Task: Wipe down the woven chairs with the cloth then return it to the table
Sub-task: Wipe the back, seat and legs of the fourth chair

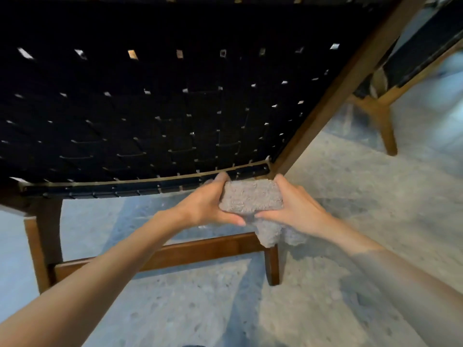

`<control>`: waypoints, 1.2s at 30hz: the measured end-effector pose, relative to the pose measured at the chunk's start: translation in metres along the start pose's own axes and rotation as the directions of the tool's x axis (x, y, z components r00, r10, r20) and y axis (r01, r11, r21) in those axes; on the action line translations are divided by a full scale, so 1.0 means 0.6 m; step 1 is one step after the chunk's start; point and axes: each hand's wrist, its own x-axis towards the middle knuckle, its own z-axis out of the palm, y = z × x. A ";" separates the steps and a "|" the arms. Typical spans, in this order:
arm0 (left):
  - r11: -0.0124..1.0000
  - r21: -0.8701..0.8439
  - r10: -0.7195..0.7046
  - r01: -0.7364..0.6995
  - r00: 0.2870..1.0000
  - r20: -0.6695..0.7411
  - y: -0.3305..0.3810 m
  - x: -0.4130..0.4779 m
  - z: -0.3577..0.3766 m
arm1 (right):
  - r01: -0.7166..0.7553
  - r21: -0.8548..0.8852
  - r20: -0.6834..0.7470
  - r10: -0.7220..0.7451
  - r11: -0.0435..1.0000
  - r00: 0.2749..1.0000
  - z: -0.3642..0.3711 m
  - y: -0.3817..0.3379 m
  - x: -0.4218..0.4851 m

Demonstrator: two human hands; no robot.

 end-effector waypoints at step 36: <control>0.406 -0.651 -0.267 -0.641 0.599 -0.755 0.431 0.067 -0.023 | 0.478 0.401 -0.804 0.049 0.782 0.593 -0.313 -0.142 -0.022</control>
